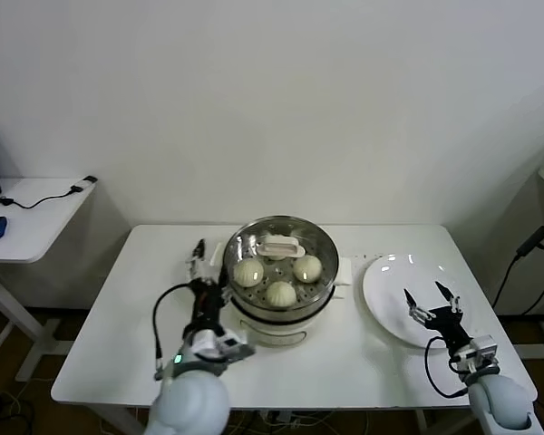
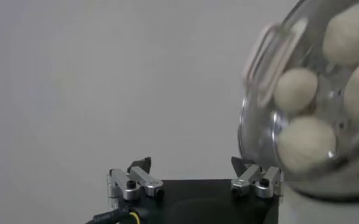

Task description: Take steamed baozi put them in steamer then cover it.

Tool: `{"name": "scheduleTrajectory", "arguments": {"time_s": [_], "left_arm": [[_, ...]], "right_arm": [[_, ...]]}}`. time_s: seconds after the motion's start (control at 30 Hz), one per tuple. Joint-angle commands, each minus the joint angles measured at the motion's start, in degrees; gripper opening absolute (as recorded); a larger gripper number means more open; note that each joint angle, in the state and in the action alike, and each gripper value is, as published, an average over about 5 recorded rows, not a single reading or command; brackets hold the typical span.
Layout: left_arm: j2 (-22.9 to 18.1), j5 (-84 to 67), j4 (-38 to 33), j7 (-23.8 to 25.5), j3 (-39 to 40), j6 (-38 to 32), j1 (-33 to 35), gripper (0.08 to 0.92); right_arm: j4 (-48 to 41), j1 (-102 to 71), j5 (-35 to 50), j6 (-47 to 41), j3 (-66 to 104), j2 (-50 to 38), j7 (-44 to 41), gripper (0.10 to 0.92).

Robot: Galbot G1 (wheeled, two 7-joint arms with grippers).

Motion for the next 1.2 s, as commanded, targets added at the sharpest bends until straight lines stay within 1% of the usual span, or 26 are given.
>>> {"name": "scheduleTrajectory", "arguments": {"time_s": [0.03,0.13,0.23,0.43,0.8,1.2], "left_arm": [[0.4,-51.32,-5.06,-9.22,-29.58,-35.4,16.08,0.823],[-2.13,-60.94,-3.12,-7.14,-35.25,-39.06,18.57,0.823],[-4.16,-68.22,-0.62,-5.69,-38.66,-41.4,20.59,0.823],[-7.18,-72.37,2.6,-3.9,-41.67,-43.7,22.8,0.823],[-8.89,-69.58,2.75,-1.84,-41.14,-44.25,25.25,0.823],[-9.38,-66.69,1.4,-1.35,-39.15,-44.54,25.92,0.823]], "right_arm": [[5.57,-1.9,1.01,-0.99,0.37,1.15,0.92,0.823],[6.56,-2.58,1.02,-0.85,0.48,1.5,1.02,0.823],[7.59,-3.31,1.02,-0.64,0.66,1.94,0.99,0.823],[9.23,-5.25,0.99,-0.53,1.47,2.8,0.58,0.823],[10.65,-8.38,3.87,-1.47,3.5,3.62,-0.17,0.823],[10.07,-8.51,4.88,-1.07,3.93,3.68,-0.55,0.823]]}}
